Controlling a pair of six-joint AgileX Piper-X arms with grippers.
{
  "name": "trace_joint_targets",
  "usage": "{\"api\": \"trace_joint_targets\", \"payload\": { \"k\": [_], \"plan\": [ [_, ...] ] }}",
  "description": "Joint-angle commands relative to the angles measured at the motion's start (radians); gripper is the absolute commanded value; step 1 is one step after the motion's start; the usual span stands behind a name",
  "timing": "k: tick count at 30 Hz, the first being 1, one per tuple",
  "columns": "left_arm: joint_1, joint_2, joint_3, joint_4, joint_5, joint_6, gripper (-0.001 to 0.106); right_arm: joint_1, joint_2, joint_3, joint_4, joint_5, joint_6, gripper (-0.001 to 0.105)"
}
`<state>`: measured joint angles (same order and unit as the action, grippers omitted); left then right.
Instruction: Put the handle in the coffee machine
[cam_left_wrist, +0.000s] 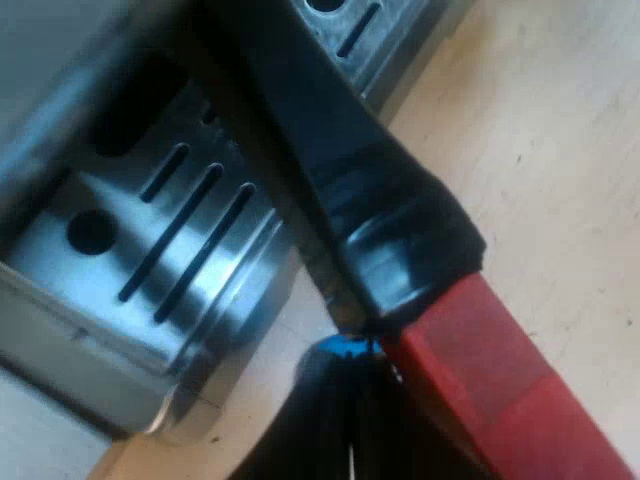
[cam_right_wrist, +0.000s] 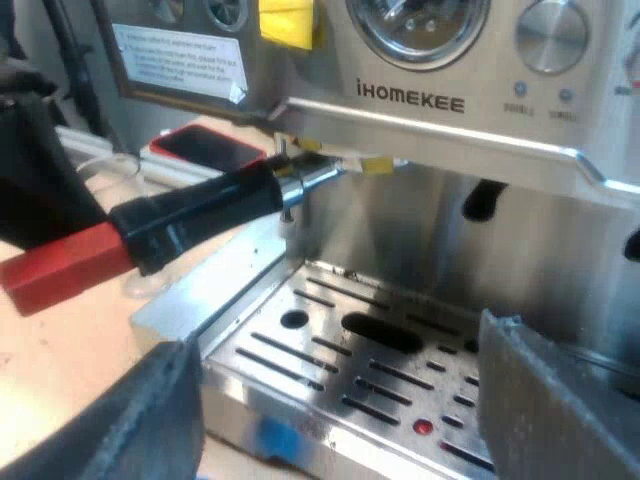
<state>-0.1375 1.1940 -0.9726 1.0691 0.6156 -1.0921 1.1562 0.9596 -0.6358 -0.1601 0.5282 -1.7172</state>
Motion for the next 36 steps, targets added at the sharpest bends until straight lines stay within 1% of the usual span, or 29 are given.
{"api": "trace_joint_targets", "payload": {
  "k": [1, 3, 5, 7, 9, 11, 12, 15, 17, 20, 21, 26, 27, 28, 29, 30, 31, 32, 33, 34, 35, 36],
  "plan": [
    [-0.054, -0.007, 0.004, 0.027, 0.097, -0.011, 0.0, 0.0, -0.096, -0.028, 0.149, -0.034, -0.004, 0.062],
    [-0.125, -0.007, 0.004, 0.011, 0.1, -0.011, 0.0, 0.0, -0.117, -0.059, 0.252, -0.063, -0.004, 0.062],
    [-0.167, -0.007, 0.004, -0.017, 0.098, -0.026, 0.0, 0.0, -0.123, -0.077, 0.29, -0.063, -0.004, 0.062],
    [-0.22, -0.007, 0.004, -0.074, 0.092, -0.065, 0.0, 0.0, -0.123, -0.101, 0.322, -0.063, -0.004, 0.062],
    [-0.254, -0.007, 0.004, -0.119, 0.092, -0.088, 0.0, 0.0, -0.123, -0.111, 0.326, -0.063, -0.004, 0.062],
    [-0.27, -0.007, 0.004, -0.143, 0.092, -0.1, 0.0, 0.0, -0.123, -0.125, 0.332, -0.063, -0.004, 0.062],
    [-0.303, -0.007, 0.004, -0.203, 0.092, -0.119, 0.0, 0.0, -0.123, -0.13, 0.338, -0.063, -0.004, 0.062],
    [-0.334, -0.007, 0.001, -0.256, 0.095, -0.123, 0.0, 0.0, -0.123, -0.134, 0.348, -0.063, -0.004, 0.062],
    [-0.333, -0.007, 0.001, -0.282, 0.095, -0.144, 0.0, 0.0, -0.123, -0.134, 0.35, -0.063, -0.004, 0.062],
    [-0.318, -0.007, 0.001, -0.302, 0.092, -0.199, 0.0, 0.0, -0.123, -0.134, 0.359, -0.063, -0.004, 0.062],
    [-0.307, -0.007, 0.001, -0.288, 0.091, -0.213, 0.0, 0.0, -0.123, -0.134, 0.359, -0.063, -0.004, 0.062],
    [-0.232, -0.012, 0.001, -0.181, 0.086, -0.208, 0.0, 0.0, -0.123, -0.134, 0.359, -0.063, -0.004, 0.062],
    [-0.194, -0.023, 0.001, -0.15, 0.076, -0.204, 0.002, 0.0, -0.123, -0.134, 0.361, -0.063, -0.004, 0.062],
    [-0.174, -0.03, 0.001, -0.137, 0.068, -0.199, 0.006, 0.0, -0.123, -0.134, 0.366, -0.063, -0.004, 0.062],
    [-0.15, -0.039, 0.001, -0.121, 0.065, -0.19, 0.013, 0.0, -0.123, -0.134, 0.369, -0.063, -0.004, 0.062],
    [-0.125, -0.052, 0.001, -0.107, 0.061, -0.182, 0.022, 0.0, -0.123, -0.134, 0.376, -0.063, -0.004, 0.062],
    [-0.096, -0.069, 0.001, -0.098, 0.054, -0.182, 0.036, 0.0, -0.123, -0.134, 0.384, -0.063, -0.004, 0.062],
    [-0.087, -0.078, 0.001, -0.094, 0.052, -0.182, 0.041, 0.0, -0.123, -0.134, 0.386, -0.063, -0.004, 0.062],
    [-0.065, -0.093, 0.001, -0.092, 0.05, -0.182, 0.055, 0.0, -0.123, -0.134, 0.389, -0.063, -0.003, 0.062],
    [-0.052, -0.109, 0.001, -0.089, 0.047, -0.182, 0.062, 0.0, -0.123, -0.134, 0.389, -0.063, -0.002, 0.062],
    [-0.024, -0.14, 0.001, -0.087, 0.042, -0.182, 0.077, -0.002, -0.123, -0.134, 0.389, -0.063, 0.007, 0.062],
    [-0.002, -0.17, 0.001, -0.087, 0.035, -0.182, 0.084, -0.002, -0.123, -0.137, 0.389, -0.063, 0.018, 0.062]
  ]
}}
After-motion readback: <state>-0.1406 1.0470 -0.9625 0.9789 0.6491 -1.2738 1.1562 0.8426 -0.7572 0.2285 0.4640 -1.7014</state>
